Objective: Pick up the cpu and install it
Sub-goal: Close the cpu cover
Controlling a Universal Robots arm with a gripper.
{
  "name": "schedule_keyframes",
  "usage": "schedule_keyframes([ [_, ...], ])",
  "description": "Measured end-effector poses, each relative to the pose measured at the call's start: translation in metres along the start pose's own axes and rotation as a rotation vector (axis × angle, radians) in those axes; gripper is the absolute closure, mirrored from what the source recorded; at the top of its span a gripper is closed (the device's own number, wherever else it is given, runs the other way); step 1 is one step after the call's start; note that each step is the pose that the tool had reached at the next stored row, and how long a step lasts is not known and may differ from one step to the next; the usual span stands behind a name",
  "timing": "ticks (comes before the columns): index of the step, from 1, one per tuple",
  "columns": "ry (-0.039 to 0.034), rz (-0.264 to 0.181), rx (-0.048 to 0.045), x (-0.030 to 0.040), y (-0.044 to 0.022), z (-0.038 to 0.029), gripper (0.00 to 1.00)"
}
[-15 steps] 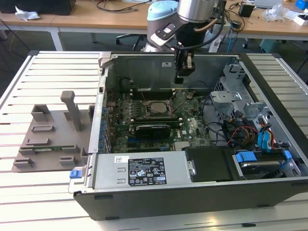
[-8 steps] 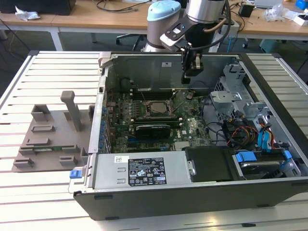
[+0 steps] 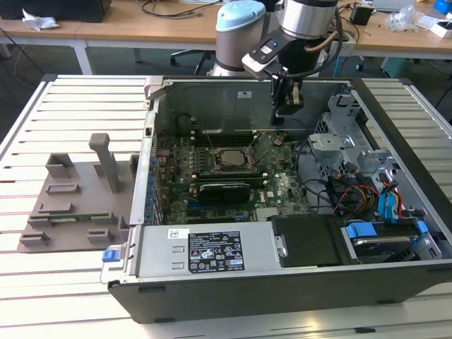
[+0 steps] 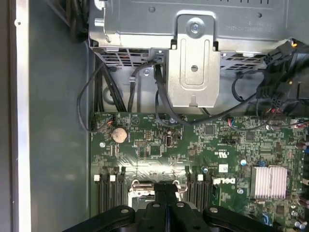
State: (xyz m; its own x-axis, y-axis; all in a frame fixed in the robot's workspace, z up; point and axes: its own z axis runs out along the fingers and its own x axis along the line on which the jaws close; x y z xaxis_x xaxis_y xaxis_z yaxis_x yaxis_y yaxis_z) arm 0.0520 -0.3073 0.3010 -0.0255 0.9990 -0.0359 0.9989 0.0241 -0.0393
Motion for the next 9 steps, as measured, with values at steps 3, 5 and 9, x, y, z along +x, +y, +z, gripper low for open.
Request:
schedule_keyframes([
  [3,-0.0001,0.000,0.0001,0.0002,0.0021,0.0035,0.89],
  [5,-0.0002,0.000,0.0001,0.0003,0.0033,0.0067,0.89],
  [9,-0.0001,0.000,0.0001,0.0006,0.0051,0.0152,0.89],
])
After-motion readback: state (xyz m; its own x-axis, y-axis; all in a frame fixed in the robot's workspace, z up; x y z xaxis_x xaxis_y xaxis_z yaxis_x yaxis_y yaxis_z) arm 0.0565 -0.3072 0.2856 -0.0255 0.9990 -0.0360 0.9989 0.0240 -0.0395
